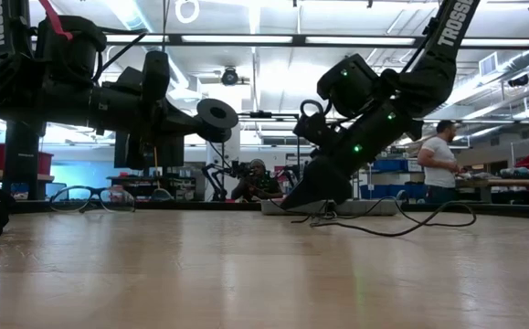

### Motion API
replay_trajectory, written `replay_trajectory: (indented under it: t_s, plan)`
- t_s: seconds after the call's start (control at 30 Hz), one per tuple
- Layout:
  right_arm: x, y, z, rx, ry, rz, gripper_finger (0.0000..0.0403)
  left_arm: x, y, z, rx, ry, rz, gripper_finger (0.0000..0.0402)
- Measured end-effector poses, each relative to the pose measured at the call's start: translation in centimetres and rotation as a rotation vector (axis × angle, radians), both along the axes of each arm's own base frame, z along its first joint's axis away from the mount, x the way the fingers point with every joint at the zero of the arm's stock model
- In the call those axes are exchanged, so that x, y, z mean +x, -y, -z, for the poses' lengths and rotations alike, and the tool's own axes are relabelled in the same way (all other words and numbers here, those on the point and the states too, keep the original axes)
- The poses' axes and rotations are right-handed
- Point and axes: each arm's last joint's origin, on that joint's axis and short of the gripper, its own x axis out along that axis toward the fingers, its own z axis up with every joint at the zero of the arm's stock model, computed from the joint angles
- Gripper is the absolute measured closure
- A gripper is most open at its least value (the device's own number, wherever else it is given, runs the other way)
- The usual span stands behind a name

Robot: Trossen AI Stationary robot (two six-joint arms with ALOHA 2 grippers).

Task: Coil cords
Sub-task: Coil the black wire onto the black spool

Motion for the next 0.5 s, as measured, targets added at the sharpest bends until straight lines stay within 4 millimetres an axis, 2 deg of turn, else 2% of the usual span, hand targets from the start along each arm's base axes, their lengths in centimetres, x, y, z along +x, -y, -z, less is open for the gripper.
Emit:
replay_trajectory:
  t_s: [0.27, 0.5]
  plan:
    - [0.03, 0.03, -0.05, -0.002, 0.006, 0.010, 0.0268, 0.00, 0.01, -0.01, 0.001, 0.000, 0.003, 0.0401]
    - [-0.11, 0.63, -0.03, -0.045, -0.006, 0.063, 0.0267, 0.00, 0.01, -0.16, 0.002, 0.017, 0.003, 0.0401]
